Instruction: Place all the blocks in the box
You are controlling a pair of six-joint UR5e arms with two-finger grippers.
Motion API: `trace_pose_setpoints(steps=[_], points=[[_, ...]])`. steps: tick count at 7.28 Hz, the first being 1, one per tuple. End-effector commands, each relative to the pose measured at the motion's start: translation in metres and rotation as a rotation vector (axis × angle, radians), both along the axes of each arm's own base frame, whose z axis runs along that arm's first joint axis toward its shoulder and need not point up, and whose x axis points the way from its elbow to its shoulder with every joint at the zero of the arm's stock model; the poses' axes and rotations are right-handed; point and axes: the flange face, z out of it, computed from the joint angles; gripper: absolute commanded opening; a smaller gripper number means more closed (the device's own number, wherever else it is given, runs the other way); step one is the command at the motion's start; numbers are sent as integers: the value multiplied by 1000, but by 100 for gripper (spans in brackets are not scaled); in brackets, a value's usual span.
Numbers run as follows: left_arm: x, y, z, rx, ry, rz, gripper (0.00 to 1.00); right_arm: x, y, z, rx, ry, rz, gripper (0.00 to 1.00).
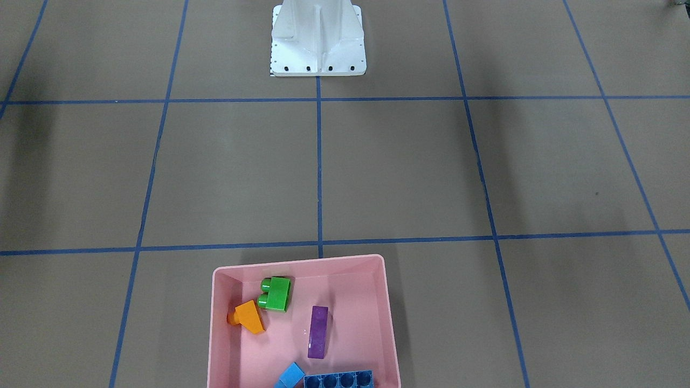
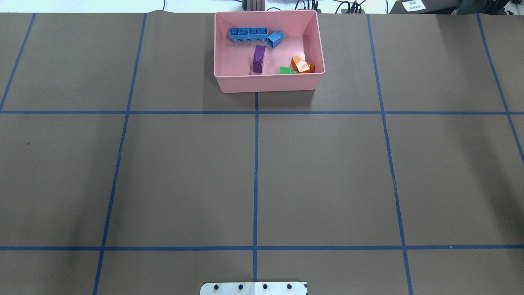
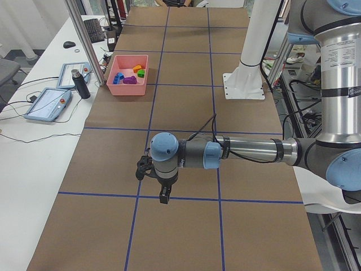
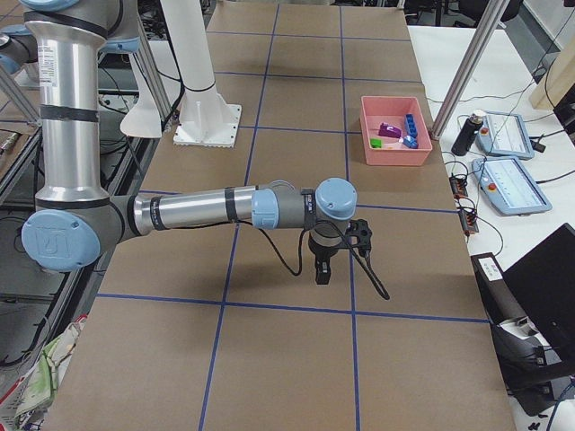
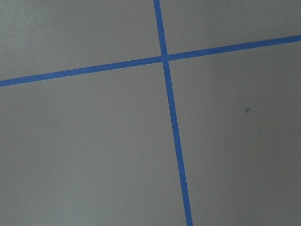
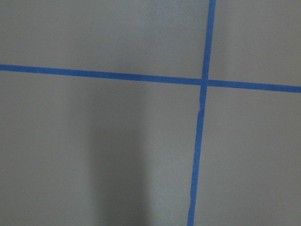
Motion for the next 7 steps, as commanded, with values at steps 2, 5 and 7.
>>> trace_pose_setpoints(steps=[2,5,7], points=[[-2,-3,0,6,-29,1,100,55,25,27,20,9,45,100],[-5,-6,4,3,-63,-1,100,78,47,57,29,-2,32,100],[-4,-5,4,0,-62,-1,100,79,47,56,32,3,36,100]])
